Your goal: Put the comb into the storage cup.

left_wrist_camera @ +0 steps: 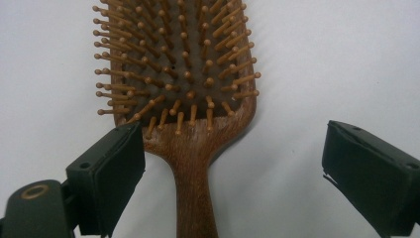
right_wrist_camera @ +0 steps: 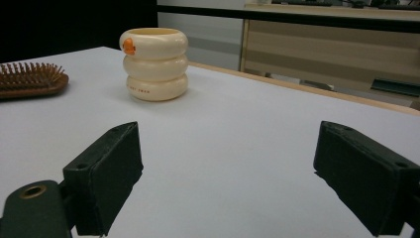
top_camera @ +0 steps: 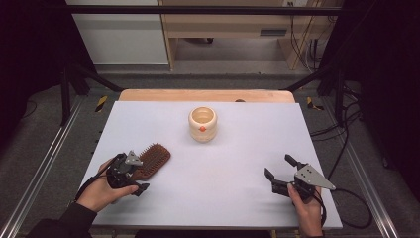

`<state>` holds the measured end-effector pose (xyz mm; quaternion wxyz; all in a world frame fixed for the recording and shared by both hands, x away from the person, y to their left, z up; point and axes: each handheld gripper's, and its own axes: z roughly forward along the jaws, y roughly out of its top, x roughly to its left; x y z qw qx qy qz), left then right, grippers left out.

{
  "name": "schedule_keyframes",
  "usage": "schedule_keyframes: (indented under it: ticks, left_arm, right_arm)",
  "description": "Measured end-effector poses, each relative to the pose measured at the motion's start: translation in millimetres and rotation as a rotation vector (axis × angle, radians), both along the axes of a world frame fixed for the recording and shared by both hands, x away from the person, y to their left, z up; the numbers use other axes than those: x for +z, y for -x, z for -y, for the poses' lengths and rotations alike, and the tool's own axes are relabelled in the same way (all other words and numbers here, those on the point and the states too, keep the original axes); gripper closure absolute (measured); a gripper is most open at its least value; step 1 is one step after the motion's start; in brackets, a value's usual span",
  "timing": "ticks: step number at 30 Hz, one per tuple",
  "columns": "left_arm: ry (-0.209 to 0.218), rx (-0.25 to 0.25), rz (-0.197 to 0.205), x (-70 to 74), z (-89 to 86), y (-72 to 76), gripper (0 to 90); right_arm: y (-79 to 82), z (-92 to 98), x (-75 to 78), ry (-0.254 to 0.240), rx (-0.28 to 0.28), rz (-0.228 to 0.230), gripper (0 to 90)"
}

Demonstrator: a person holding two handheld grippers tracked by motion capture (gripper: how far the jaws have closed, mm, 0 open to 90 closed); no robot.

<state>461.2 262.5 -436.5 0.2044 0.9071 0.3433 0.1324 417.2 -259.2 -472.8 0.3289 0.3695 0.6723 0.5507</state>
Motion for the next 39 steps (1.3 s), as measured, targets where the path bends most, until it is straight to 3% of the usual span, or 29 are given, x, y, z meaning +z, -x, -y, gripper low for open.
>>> schedule_keyframes:
  ticks: [9,19,27,39]
  left_arm:
    - [-0.038,0.029,-0.018,2.8,-11.9,-6.7,18.8]
    - [-0.012,0.070,-0.087,0.2,-27.5,-10.9,36.0]
    - [-0.011,0.065,-0.140,-4.6,-28.9,-13.1,49.1]
    - [-0.025,0.059,-0.165,-9.7,-24.6,-16.9,61.0]
  right_arm:
    - [0.0,0.4,0.0,0.000,-0.002,0.000,11.2]
    - [0.0,1.3,0.1,0.000,-0.011,-0.001,11.2]
    - [0.1,0.7,0.0,0.000,-0.008,-0.005,11.2]
    - [0.1,0.5,-0.2,0.000,-0.007,-0.009,11.2]
